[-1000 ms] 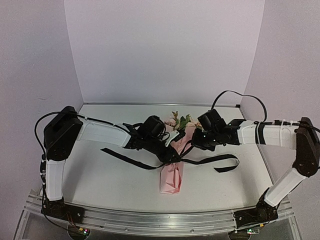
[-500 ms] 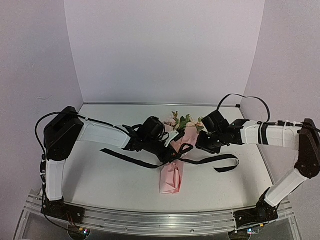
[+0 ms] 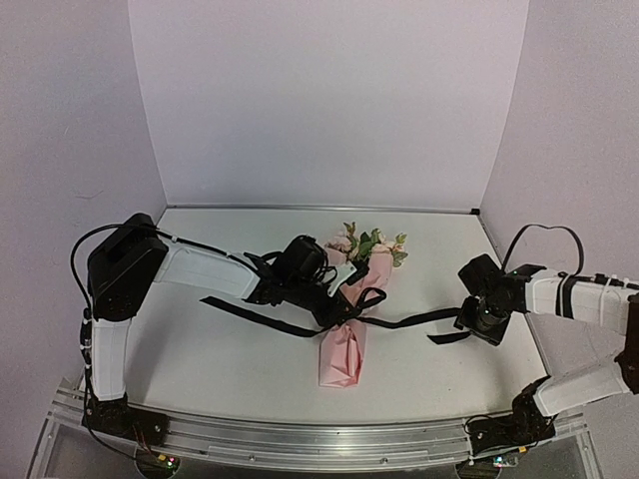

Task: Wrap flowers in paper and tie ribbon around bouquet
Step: Pick up the right side of the half-tied ribbon from the folded bouquet, then cross the half-tied ribbon over the folded bouquet.

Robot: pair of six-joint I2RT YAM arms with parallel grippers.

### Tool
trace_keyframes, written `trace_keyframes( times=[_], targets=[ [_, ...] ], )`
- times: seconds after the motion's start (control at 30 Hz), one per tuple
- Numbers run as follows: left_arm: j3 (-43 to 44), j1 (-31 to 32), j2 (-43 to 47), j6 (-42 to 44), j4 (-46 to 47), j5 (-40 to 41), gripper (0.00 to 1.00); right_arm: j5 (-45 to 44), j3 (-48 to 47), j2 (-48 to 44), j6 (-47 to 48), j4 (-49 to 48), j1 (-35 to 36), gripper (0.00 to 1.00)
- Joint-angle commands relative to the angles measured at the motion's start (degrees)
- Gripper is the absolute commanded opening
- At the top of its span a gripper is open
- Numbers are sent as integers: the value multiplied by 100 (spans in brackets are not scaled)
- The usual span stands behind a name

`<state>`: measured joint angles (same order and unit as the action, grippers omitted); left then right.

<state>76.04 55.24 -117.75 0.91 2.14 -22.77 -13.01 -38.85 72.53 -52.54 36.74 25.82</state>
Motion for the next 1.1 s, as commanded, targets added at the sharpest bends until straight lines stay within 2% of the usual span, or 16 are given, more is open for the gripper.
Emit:
trace_keyframes(
  times=[0.0,0.13,0.23,0.3,0.43,0.47,0.67,0.93,1.07],
  targets=[
    [-91,30,298,261,288,-136,0,-81,-263,540,198,105,-372,62],
    [-302,30,407,328,587,-240,0,7,-570,1186,484,6,-722,60],
    [-379,30,447,398,697,-283,0,129,-918,1656,723,-87,-911,54],
    [-434,30,469,475,742,-298,0,71,-1159,1846,873,-87,-942,44],
    [-562,30,532,627,950,-375,0,212,-1710,2324,1123,96,-1074,7],
    [-613,30,549,680,1022,-417,0,229,-1863,2429,1215,175,-1073,1],
    [-947,30,708,1188,1468,-593,1,1365,-2942,2585,1589,436,-919,0],
    [-1309,30,896,2228,1808,-531,1,2988,-6024,3231,1409,1026,284,0],
    [-1418,22,896,2331,1966,-536,0,3770,-6400,3326,999,592,677,0]
  ],
)
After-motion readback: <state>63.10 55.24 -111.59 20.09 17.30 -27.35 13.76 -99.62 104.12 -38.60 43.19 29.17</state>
